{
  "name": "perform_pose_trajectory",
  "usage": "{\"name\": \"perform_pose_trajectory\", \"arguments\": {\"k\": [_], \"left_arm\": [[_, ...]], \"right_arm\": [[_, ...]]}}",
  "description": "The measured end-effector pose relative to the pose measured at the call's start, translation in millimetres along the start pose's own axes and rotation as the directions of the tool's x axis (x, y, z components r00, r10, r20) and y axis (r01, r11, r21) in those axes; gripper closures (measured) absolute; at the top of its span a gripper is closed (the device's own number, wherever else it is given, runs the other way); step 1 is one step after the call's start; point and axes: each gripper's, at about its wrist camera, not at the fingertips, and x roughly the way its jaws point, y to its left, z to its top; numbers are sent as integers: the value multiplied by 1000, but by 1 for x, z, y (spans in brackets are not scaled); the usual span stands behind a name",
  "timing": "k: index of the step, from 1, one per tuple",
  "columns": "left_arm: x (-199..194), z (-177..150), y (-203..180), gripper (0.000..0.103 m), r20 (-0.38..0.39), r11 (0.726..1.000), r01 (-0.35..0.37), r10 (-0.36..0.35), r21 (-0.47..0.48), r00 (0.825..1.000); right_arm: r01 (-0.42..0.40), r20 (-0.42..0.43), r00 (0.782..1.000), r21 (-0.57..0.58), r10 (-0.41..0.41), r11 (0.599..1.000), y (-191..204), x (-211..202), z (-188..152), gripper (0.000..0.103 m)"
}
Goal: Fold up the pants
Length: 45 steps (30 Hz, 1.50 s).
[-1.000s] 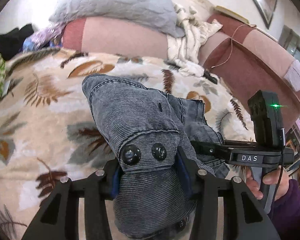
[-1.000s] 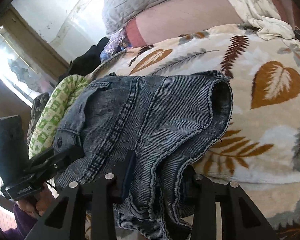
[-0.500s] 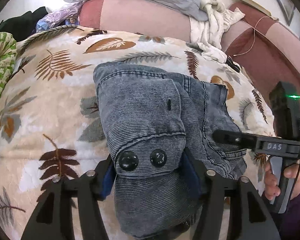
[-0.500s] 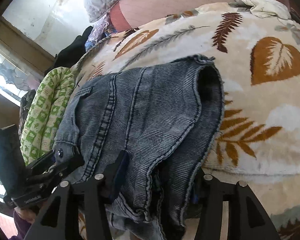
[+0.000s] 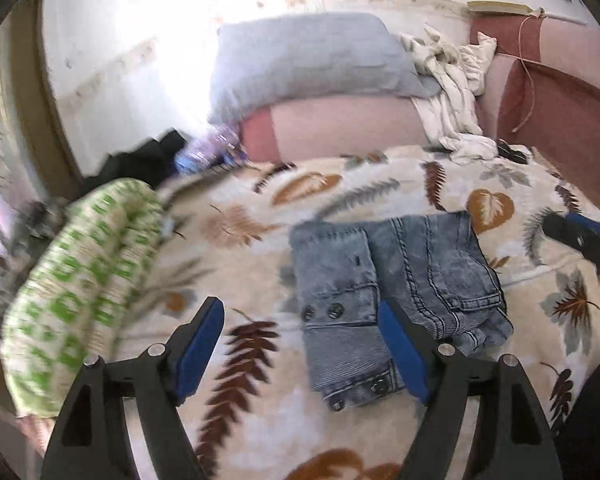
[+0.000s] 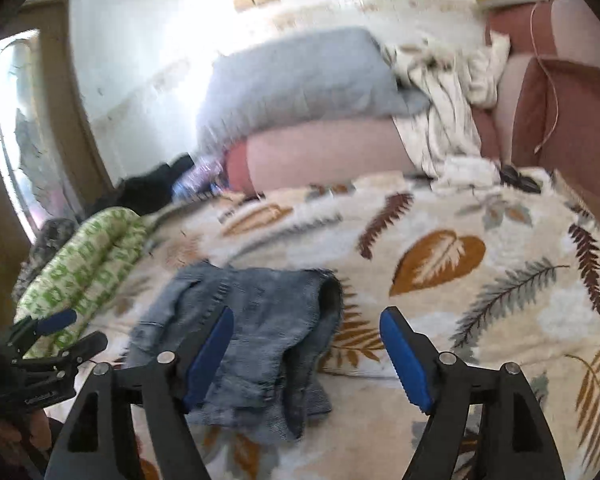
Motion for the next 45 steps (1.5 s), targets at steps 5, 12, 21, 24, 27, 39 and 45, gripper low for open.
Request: {"name": "perform_pose_trajectory", "arguments": {"k": [5,12,21,24,27,39,45], "left_arm": [[-18,2,4,19,21,997,-77,77,-23,997],[-25,-1,16,19,14,988,-143,144,-56,989],[-4,-12,31,19,-43,977,-181,177,-110,983],[6,-16,31,19,-65,975,-196,189,-104,980],[14,-19,30,19,-76,974,-203,196,-102,978],[25,-24,28,19,-100,973,-205,194,-109,976],[27,-27,27,19,-109,971,-212,200,-108,974]], "right_arm": [[-8,5,1000,-63,8,998,26,-16,-10,20],[-6,3,1000,-111,6,994,46,-27,-11,18],[8,60,998,-140,0,990,53,-22,-19,18],[7,30,1000,-113,-3,994,46,-9,-21,17],[11,7,1000,-102,-11,995,42,-1,-22,17],[13,-8,1000,-151,-14,988,53,6,-30,17],[8,-16,1000,-158,-11,987,55,8,-32,17]]}}
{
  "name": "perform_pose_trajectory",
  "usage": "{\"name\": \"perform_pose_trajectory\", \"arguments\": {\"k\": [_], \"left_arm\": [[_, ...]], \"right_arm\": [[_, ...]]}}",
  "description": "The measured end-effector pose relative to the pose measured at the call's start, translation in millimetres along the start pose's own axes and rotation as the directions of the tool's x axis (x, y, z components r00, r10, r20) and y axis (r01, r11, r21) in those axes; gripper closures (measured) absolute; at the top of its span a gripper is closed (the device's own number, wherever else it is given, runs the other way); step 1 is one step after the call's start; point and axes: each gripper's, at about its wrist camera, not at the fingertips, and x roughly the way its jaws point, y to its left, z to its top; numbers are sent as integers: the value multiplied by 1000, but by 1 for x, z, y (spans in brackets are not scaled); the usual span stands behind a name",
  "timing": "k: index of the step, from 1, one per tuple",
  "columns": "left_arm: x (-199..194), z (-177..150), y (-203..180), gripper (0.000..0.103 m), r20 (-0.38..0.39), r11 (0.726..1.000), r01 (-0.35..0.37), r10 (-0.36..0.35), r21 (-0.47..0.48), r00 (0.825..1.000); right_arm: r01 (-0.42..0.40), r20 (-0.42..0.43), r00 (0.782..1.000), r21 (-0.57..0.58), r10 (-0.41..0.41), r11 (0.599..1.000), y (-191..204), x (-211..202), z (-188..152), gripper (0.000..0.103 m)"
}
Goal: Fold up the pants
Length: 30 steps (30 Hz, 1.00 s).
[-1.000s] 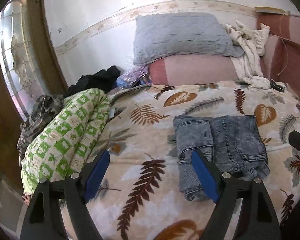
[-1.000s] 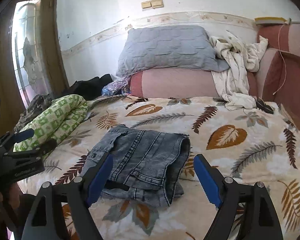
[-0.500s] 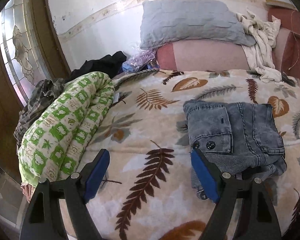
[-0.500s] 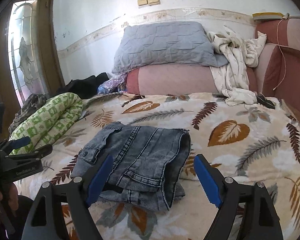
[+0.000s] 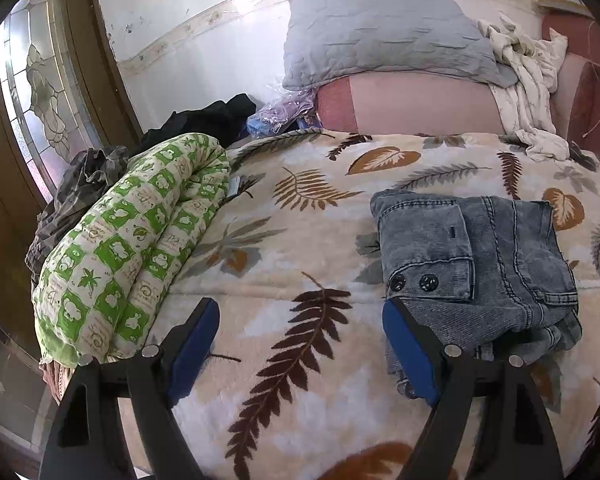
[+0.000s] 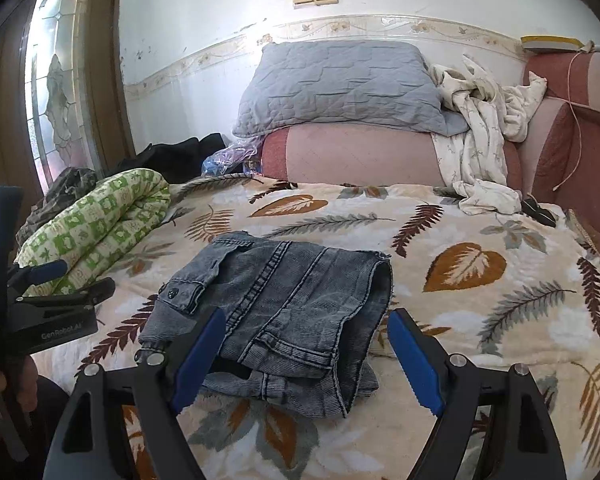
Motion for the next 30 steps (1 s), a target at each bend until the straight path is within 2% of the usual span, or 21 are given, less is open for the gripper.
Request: {"name": "perform_pose_trajectory", "arguments": {"k": [8,17,27,30], "left_arm": [[-8,2,-1,19,22,1000,11,-11,-10,1000],[-11,2,-7,19,19,1000,26,-25,-9,999],[-11,-1,-13,19,6,994,111,-111,-10,994],[-12,0,-14,19,10,994,106,-106,-3,994]], "right_arm": [[-1,-22,1000,12,2,1000,-2,5,-3,17],[54,-56,997,27,-53,998,-7,13,-4,17],[85,-91,993,40,-81,996,-12,20,-7,17],[84,-85,993,38,-81,996,-11,20,-7,17]]}}
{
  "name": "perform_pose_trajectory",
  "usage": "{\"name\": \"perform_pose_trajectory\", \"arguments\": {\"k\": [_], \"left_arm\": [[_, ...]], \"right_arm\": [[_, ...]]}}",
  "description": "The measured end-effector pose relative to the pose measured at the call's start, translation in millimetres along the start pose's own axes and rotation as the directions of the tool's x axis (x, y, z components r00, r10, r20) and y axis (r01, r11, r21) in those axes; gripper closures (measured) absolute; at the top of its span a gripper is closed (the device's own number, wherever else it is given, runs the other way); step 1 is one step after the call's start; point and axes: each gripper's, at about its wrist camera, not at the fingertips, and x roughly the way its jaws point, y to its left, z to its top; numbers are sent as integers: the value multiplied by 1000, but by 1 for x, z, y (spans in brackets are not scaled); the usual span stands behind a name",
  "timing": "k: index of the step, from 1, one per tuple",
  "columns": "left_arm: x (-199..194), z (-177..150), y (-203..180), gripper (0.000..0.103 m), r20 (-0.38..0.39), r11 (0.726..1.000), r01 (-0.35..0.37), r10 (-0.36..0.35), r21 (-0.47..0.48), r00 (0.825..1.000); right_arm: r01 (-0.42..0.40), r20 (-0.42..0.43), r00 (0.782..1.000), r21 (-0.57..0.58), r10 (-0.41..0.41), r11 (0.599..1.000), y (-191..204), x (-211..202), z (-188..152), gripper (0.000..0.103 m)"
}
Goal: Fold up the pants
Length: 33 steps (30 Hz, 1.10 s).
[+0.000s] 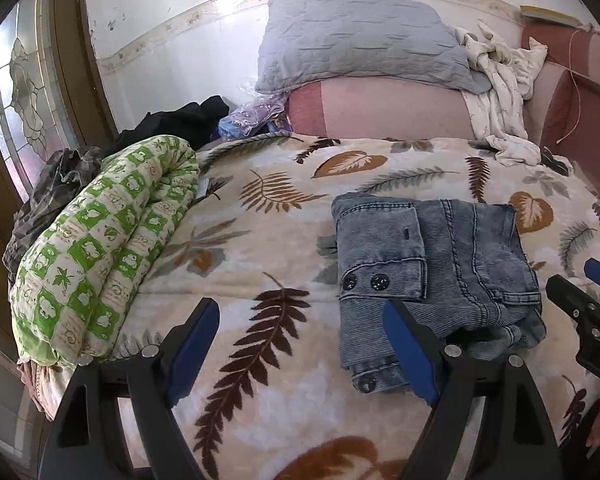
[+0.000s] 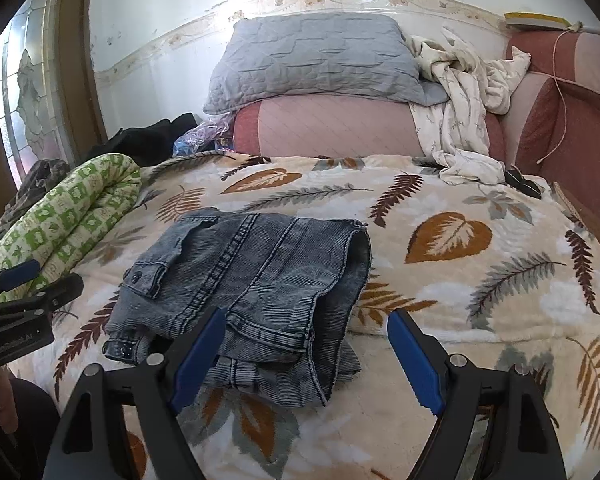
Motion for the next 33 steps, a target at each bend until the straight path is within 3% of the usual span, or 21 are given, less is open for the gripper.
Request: {"name": "perform_pose_trajectory", "arguments": {"k": [21,33], "left_arm": [[12,1,23,19,-17,995,-89,88,-43,996],[9,-1,31,19,-18,991,-116,115,-65,993]], "right_arm": [[-61,65,996,-29,63,998,20,-6,14,17],[-65,62,996,-63,69,996,28,-5,11,17]]}}
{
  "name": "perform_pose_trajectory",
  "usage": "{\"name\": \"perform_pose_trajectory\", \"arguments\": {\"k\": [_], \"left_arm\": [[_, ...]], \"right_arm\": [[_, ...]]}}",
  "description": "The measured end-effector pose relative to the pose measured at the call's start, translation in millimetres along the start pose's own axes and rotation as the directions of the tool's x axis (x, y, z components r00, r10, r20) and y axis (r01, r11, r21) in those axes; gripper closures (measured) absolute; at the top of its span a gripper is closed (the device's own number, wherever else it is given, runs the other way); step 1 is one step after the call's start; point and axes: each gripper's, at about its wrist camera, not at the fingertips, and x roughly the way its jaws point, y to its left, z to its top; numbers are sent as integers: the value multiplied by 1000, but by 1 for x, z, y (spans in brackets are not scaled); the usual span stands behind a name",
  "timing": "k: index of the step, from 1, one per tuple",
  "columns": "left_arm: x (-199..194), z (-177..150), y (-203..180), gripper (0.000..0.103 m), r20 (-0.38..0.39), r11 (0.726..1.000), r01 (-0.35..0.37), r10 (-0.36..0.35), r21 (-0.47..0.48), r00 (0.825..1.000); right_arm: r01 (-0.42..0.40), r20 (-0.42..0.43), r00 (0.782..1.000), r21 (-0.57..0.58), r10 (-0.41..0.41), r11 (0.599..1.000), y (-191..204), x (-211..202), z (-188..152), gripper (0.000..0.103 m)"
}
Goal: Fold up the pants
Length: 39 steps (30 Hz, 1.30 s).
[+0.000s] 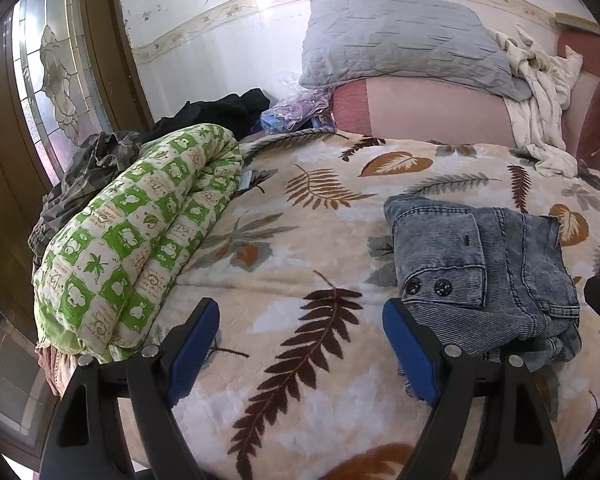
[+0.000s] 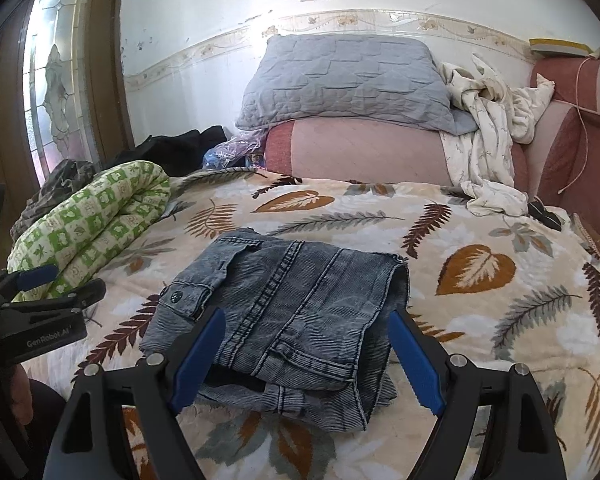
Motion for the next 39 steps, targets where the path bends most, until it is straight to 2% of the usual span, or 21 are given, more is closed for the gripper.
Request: {"name": "perform_pose_trajectory", "arguments": {"k": [18,27,39], "left_arm": [[9,-4,0,19,-32,999,33,-33,-12,999],[11,-1,3,19,-38,999,39,-40,-26,999],[21,-1,-5,19,-65,998,57,-58,-13,996]], "right_arm": [[-11,-12,1000,-18,11,1000,3,3,0,17],[-27,-2,1000,-55,27,998,14,17,12,17],[-22,-23,1000,-73,20,997,18,22,6,17]]}}
